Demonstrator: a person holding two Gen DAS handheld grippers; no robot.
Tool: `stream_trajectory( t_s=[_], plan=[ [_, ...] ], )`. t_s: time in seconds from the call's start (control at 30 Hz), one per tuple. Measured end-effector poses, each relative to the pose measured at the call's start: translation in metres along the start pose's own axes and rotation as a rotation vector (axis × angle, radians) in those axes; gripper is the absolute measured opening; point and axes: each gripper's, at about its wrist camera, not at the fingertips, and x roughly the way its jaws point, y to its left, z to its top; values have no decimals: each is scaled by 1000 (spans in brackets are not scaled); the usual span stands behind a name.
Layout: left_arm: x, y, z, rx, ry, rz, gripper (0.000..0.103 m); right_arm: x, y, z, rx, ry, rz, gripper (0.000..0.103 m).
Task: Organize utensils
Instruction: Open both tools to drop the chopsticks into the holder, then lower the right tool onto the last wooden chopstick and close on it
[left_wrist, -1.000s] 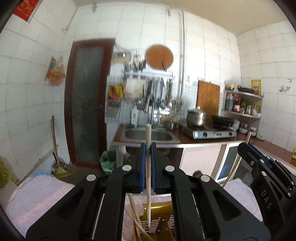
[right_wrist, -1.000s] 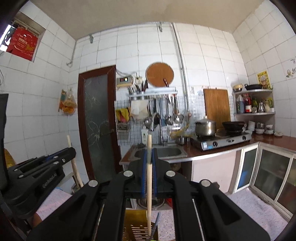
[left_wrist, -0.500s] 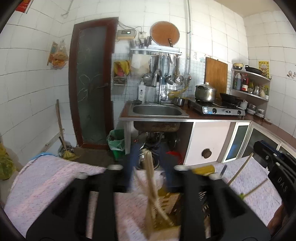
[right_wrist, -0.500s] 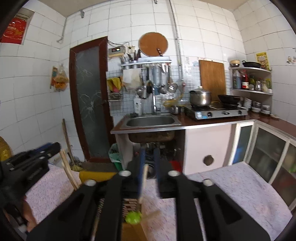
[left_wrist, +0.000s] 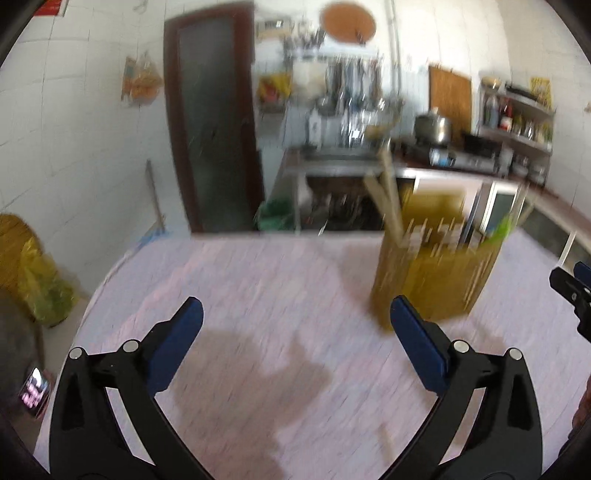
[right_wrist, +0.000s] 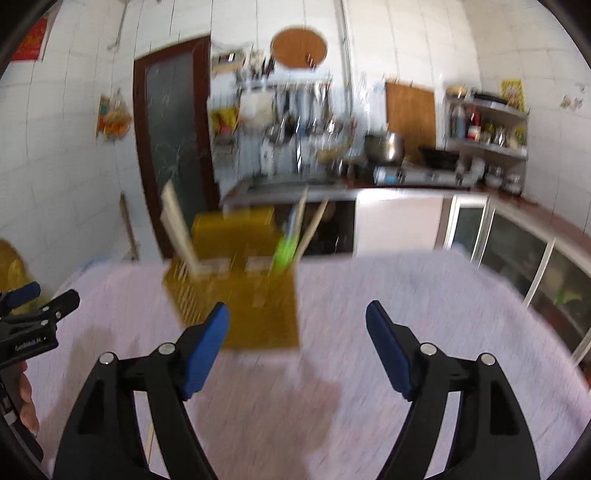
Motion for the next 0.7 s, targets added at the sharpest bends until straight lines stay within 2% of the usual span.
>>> stream_trajectory(
  t_s=[0.13, 0.23, 0.43, 0.5, 0.57, 0.7],
  plan=[
    [12, 26, -48, -13, 111, 17, 98, 13, 23, -48, 9, 130, 20, 75],
    [18, 43, -73, -6, 157, 48, 98, 19, 43, -71, -14, 194, 32, 75],
    [22, 60, -94, -8, 221, 87, 98, 36, 87, -95, -56, 327, 75, 75],
    [22, 66, -98, -13, 236, 103, 98, 41, 99, -100, -74, 365, 91, 72],
    [22, 70, -100, -14, 240, 111, 98, 44, 111, -105, -92, 393, 97, 57],
    [21, 75, -101, -33, 248, 107, 98, 47, 126, -105, -103, 424, 119, 46]
  ],
)
